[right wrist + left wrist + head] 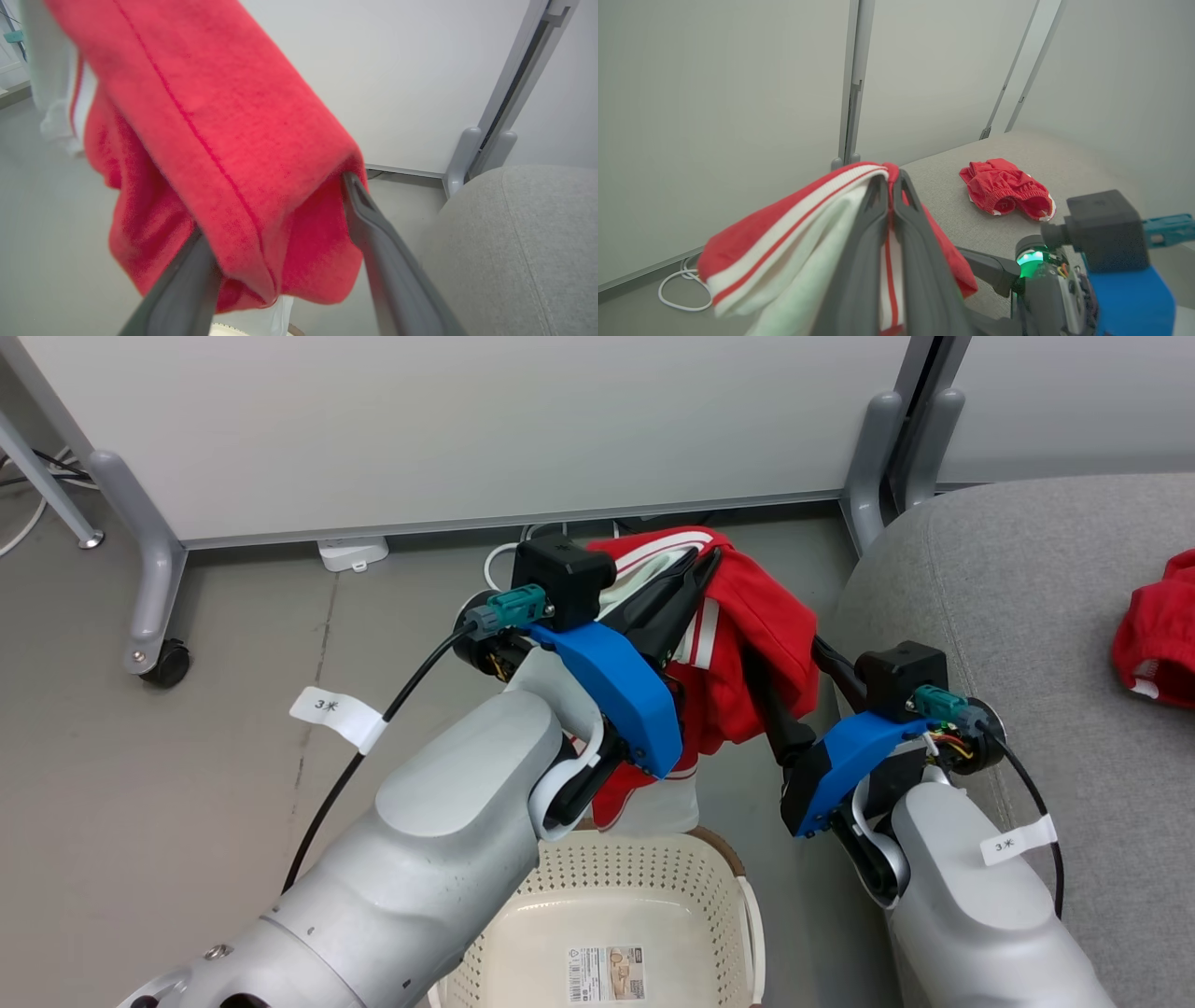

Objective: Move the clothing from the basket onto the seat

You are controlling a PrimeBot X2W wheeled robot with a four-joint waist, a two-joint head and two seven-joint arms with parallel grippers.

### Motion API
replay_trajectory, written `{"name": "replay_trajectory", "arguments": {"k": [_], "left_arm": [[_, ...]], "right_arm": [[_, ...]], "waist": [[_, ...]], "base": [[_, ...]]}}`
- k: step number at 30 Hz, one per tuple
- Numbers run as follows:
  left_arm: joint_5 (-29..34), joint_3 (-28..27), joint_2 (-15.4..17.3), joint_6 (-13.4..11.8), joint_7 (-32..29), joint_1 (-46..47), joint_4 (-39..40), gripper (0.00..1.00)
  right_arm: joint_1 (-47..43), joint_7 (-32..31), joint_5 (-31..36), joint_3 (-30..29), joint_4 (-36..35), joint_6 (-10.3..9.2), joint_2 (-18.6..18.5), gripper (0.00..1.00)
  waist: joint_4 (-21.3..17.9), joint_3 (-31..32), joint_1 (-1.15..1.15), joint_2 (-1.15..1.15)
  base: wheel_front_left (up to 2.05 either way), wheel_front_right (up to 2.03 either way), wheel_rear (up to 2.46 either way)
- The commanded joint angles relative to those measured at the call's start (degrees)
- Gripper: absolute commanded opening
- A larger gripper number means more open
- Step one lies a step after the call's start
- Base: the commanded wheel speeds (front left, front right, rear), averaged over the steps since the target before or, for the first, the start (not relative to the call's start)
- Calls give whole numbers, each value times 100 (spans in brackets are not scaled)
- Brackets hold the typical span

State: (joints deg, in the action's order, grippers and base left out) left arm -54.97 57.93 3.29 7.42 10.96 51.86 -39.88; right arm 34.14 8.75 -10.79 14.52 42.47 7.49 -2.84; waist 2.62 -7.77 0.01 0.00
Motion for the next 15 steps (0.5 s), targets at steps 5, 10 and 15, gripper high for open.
{"name": "replay_trajectory", "arguments": {"k": [5,10,15], "left_arm": [[-61,95,-4,7,45,48,53,0],[-84,133,25,7,49,12,0,0],[-80,138,61,7,97,-30,-58,0]], "right_arm": [[350,259,-479,229,527,1,-8,0],[475,430,-750,463,785,2,-8,0],[546,537,-906,682,919,1,-8,0]], "waist": [[-8,74,-1,0],[-54,149,-1,0],[-125,195,-1,0]], "base": [[0,0,0],[0,0,0],[0,0,0]]}}
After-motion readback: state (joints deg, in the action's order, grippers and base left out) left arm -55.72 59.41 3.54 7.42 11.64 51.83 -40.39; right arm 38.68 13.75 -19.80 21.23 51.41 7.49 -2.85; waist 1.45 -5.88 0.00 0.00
